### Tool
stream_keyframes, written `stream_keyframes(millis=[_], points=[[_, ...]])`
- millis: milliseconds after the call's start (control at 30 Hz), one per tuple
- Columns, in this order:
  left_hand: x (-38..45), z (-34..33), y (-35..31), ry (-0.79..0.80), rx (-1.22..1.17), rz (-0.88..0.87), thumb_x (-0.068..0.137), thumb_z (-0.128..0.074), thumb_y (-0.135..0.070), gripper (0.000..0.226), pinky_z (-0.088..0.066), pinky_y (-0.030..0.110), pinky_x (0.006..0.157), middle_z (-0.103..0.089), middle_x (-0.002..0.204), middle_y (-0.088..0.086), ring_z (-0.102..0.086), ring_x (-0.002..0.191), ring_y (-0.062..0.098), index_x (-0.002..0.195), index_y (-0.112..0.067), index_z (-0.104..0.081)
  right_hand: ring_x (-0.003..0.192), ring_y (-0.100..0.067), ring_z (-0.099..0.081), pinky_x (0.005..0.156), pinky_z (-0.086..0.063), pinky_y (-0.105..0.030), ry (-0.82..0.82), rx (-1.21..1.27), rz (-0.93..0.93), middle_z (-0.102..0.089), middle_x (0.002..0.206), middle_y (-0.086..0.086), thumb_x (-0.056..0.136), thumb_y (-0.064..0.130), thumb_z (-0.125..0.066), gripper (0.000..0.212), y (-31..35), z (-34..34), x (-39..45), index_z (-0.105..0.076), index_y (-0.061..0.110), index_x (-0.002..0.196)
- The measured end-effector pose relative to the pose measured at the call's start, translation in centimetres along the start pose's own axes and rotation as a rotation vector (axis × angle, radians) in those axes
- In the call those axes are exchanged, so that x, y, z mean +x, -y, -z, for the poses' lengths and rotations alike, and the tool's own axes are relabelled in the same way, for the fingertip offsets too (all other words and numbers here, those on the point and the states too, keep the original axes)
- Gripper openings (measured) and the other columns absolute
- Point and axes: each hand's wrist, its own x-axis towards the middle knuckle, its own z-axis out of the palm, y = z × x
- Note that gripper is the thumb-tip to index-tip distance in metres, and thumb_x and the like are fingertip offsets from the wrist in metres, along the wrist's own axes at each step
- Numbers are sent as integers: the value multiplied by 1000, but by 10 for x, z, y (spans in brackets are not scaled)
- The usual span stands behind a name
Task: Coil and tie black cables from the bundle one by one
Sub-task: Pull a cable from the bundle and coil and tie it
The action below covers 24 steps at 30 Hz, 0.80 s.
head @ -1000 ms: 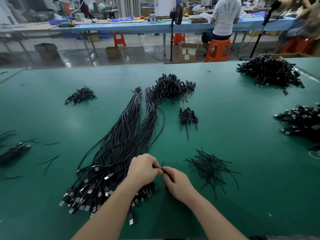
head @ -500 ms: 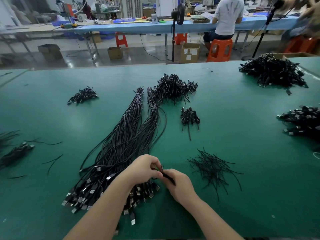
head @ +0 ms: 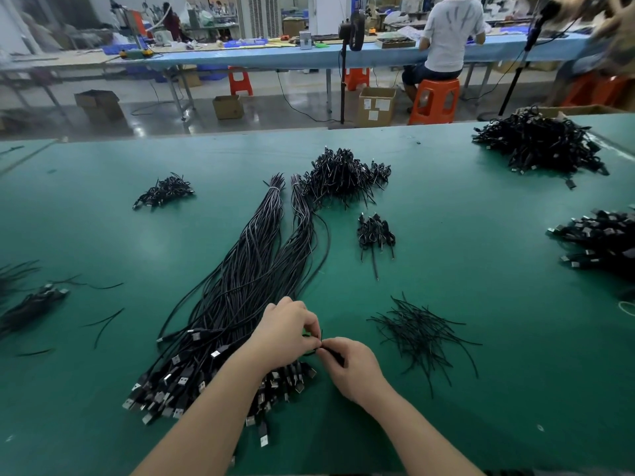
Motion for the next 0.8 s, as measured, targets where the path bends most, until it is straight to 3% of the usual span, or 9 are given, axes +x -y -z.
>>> stream_keyframes(millis=[133, 300, 367, 433, 567, 633, 733, 800], points=[[-3, -6, -9, -78, 159, -43, 94, -62, -46, 20, -35, 31, 94, -60, 104, -11, -43, 105, 15, 98, -30, -74, 61, -12, -43, 53, -33, -24, -32, -95, -17, -50, 62, 9, 99, 35, -54, 22, 4, -4, 0, -65, 26, 82], [-8, -19, -16, -239, 74, 32, 101, -53, -34, 19, -48, 27, 84, -54, 110, -8, -50, 108, 12, 101, -22, -67, 61, -8, -45, 55, -34, -23, -112, -39, -38, -51, 65, 14, 96, 24, -56, 16, 11, -6, 4, -70, 24, 89], [-9, -24, -18, -285, 71, 31, 102, -51, -31, 18, -46, 22, 79, -52, 112, -9, -49, 107, 11, 104, -21, -66, 59, -5, -45, 53, -33, -21, -98, -40, -62, -52, 63, 15, 96, 23, -55, 16, 15, -5, 4, -69, 24, 87], [-11, -26, -20, -346, 40, 21, 101, -52, -27, 18, -43, 19, 76, -54, 111, -8, -49, 105, 11, 102, -18, -68, 63, -8, -53, 56, -42, -23, -36, 17, -114, -63, 71, 12, 97, 23, -55, 15, 20, -2, 5, -69, 22, 92], [-17, -19, -20, -496, -98, -76, 96, -63, -14, 11, -49, 25, 78, -57, 102, -2, -57, 93, 14, 93, -7, -71, 72, -18, -64, 63, -54, -32, 188, 714, -309, -70, 86, -8, 97, 18, -49, 24, 34, 18, 6, -70, 9, 102], [-21, -12, -20, -531, -195, -161, 93, -66, -8, 6, -50, 24, 83, -58, 104, -4, -58, 91, 10, 92, -6, -71, 78, -23, -65, 66, -55, -37, 278, 1018, -357, -67, 90, -14, 96, 27, -43, 36, 37, 30, 6, -68, 3, 105], [-24, -1, -23, -589, -283, -228, 92, -69, -6, 3, -49, 19, 88, -57, 106, -6, -57, 95, 5, 93, -8, -71, 78, -21, -65, 65, -53, -35, 293, 1265, -437, -65, 89, -11, 102, 40, -44, 43, 38, 42, 9, -67, 4, 108], [-24, 3, -25, -656, -247, -250, 89, -72, -6, 3, -50, 26, 88, -57, 101, -3, -55, 96, 11, 92, -7, -70, 74, -17, -61, 63, -51, -31, 261, 1309, -460, -63, 85, -6, 100, 35, -52, 32, 41, 43, 12, -66, 8, 107]])
